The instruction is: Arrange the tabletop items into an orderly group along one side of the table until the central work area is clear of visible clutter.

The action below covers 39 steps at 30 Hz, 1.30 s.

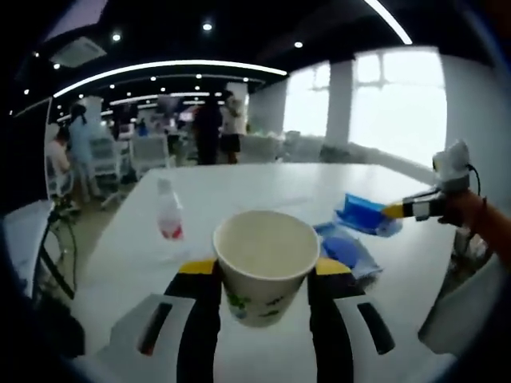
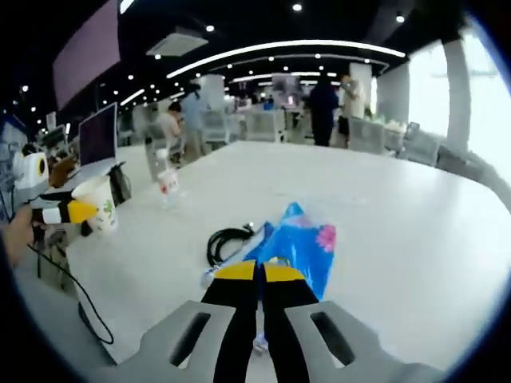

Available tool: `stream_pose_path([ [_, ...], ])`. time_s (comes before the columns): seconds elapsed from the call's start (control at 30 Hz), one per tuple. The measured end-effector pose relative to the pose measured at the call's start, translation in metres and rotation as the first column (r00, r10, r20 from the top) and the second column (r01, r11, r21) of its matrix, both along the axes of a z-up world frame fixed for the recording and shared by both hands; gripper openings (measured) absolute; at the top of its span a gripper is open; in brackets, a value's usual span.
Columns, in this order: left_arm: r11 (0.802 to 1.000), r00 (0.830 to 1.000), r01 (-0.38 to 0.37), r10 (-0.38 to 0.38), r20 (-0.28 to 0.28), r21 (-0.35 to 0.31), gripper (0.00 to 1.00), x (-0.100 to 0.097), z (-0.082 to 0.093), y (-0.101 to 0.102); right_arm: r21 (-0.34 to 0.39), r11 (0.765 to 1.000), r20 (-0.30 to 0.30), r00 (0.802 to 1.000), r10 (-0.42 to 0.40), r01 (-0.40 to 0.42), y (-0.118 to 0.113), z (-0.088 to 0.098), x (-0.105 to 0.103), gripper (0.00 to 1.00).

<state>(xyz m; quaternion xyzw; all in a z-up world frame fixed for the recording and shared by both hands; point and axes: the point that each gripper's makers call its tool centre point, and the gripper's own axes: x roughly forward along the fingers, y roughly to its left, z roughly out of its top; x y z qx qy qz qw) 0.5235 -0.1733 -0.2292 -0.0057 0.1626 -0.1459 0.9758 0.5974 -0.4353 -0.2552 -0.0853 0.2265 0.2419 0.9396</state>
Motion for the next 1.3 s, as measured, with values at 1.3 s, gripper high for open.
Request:
stream_pose_path([
  [1.3,1.000,0.999,-0.017,0.018,0.048,-0.024,0.40,0.136,-0.031,0.017,0.062,0.978,-0.092,0.977,-0.191,0.197,-0.049,-0.014,0.016,0.01],
])
